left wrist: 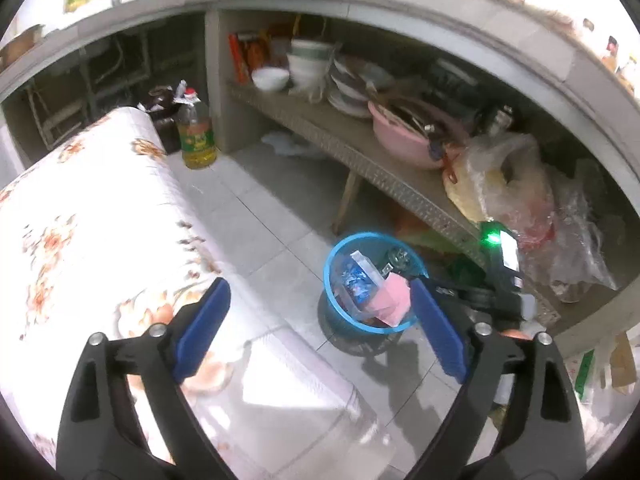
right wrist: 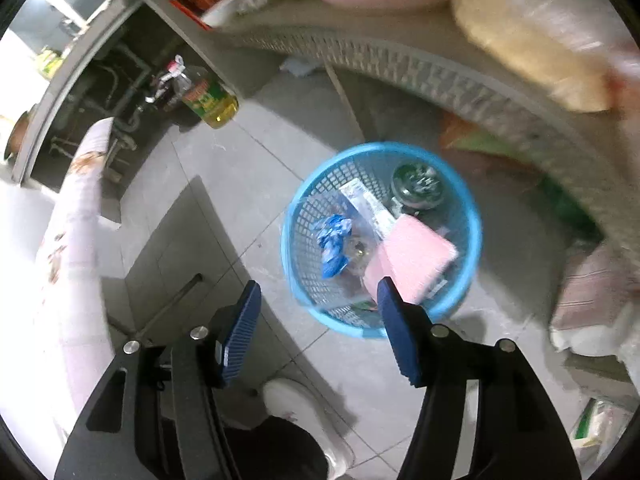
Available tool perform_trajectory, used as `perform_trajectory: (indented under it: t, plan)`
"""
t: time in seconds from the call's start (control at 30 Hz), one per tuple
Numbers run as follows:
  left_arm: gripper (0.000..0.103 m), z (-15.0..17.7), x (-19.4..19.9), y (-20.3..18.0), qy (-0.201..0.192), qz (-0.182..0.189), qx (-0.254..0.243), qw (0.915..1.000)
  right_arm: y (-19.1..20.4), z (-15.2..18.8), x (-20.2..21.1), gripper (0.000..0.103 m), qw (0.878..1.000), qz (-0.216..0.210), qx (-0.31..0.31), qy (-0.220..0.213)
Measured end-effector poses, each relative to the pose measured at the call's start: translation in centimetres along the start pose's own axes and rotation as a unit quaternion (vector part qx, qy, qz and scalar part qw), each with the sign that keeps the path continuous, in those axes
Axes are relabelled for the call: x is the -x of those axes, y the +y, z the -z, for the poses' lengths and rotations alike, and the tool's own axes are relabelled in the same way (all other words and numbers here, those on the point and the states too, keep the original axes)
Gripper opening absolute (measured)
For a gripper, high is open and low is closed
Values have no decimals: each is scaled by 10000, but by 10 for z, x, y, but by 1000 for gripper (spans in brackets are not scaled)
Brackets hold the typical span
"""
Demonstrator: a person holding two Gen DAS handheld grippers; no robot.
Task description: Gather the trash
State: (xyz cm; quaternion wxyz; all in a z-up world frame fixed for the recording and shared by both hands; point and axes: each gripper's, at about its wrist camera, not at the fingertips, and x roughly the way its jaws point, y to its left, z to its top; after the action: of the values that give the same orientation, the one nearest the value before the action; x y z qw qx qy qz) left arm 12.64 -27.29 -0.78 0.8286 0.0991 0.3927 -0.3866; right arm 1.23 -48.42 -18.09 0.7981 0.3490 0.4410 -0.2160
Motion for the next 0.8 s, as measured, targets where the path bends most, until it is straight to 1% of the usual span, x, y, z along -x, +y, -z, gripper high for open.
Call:
perform_trajectory:
  t: [0.13,0.17,0.23,0.3,0.33,0.4,0.47,0.53,0.6,0.63,0.67,0.73,0.8]
  plan:
    - [94,18,28,-1,-267,35,97,9996,23,38,61,77,9963,257,587,-577]
    - [94,24,36,0,-330,48,139,9993,29,47,75,79,9944,311,728,-707]
    - [95,36,52,1,-445,26,228,9987,42,67,107,86,9890,417,1009,-995]
    - [95,46,64,0,-528,-140,269,9981,56,85,138,92,9827,487,1216,-1308]
    - [95,52,70,-1,-559,-315,264,9976,62,90,150,94,9798,532,1281,-1443]
    - [95,61,81,-6,-610,-617,192,9960,73,101,177,97,9722,661,1400,-1756]
    - [94,70,93,-11,-707,-1030,59,9922,86,113,204,97,9636,763,1482,-2088]
    - [95,78,103,-18,-793,-1537,-45,9849,98,122,223,97,9564,890,1517,-2332]
    - [94,86,112,-24,-924,-1745,-110,9802,109,134,242,97,9494,969,1571,-2542]
    - [94,89,115,-25,-913,-1841,-97,9786,112,139,248,97,9468,976,1608,-2611]
    - [94,92,118,-25,-869,-1863,-65,9786,116,145,253,97,9427,1054,1669,-2689]
    - [94,99,118,-28,-699,-1838,94,9804,123,157,255,97,9380,1318,1718,-2707]
    - [95,110,115,-30,-538,-1861,288,9806,128,166,250,97,9349,1608,1821,-2589]
